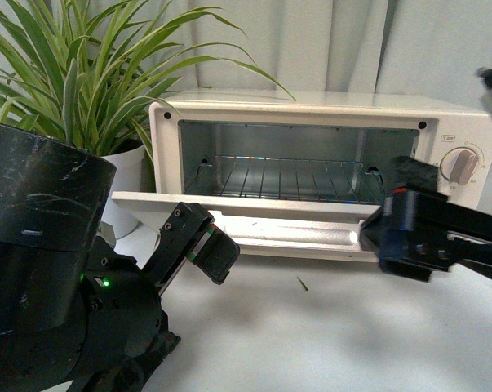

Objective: Open oven

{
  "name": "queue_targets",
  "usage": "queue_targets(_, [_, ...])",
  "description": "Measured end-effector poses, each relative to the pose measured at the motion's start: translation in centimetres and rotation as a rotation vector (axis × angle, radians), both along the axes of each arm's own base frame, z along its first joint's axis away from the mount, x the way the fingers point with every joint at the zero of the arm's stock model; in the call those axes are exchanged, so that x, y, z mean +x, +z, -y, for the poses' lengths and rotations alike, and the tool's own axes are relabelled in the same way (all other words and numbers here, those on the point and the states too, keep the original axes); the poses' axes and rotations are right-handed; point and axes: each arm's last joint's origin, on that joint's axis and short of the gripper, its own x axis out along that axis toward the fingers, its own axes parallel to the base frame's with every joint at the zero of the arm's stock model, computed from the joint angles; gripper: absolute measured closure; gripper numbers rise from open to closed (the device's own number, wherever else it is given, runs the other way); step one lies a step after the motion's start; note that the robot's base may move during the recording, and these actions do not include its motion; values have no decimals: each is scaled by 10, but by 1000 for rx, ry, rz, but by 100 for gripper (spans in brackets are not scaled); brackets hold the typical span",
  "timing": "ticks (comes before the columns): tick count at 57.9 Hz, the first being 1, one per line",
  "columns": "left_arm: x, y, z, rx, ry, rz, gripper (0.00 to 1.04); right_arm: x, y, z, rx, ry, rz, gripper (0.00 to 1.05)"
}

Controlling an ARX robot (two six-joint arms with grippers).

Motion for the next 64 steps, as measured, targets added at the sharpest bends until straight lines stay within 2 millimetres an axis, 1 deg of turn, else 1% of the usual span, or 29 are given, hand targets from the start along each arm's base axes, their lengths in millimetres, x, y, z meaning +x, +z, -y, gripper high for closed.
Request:
queue_targets(3, [-1, -1, -1, 8, 4, -2, 7, -14, 7, 5, 34, 12, 26, 9])
queue_targets(7, [-3, 0, -3, 61, 11, -3, 7, -32, 11, 11, 62, 12, 60, 9])
queue_targets(12, [-6, 0, -5, 124, 9, 6, 7, -47, 11, 17, 83, 17, 75, 9])
queue_targets(14, [-6, 0, -6, 175, 12, 15, 7, -53, 10, 21, 90, 15, 80, 9])
queue_targets(17, [-7, 0, -7, 215, 15, 19, 7, -57, 8, 25, 95, 4, 83, 9])
queue_targets(24, [-8, -1, -8, 319, 3, 39, 7, -61, 2, 33, 100, -16, 82, 9])
queue_targets(29, [-10, -3, -4, 426, -5, 62, 7, -61, -8, 38, 103, -25, 53, 9])
queue_targets(31, [-11, -4, -3, 467, -1, 69, 7, -61, -13, 39, 108, -24, 34, 9])
queue_targets(39, [-13, -6, 0, 578, -3, 88, 7, -61, -22, 40, 102, -32, 9, 9])
queue_targets(47, [-17, -11, 4, 747, -56, 112, 7, -62, -25, 40, 102, -28, 4, 9])
queue_targets(55, [-20, -14, 3, 821, -102, 119, 7, -62, -25, 42, 102, -40, 7, 9])
queue_targets(64, [-24, -17, 3, 964, -145, 131, 7, -63, -26, 42, 101, -38, 4, 9])
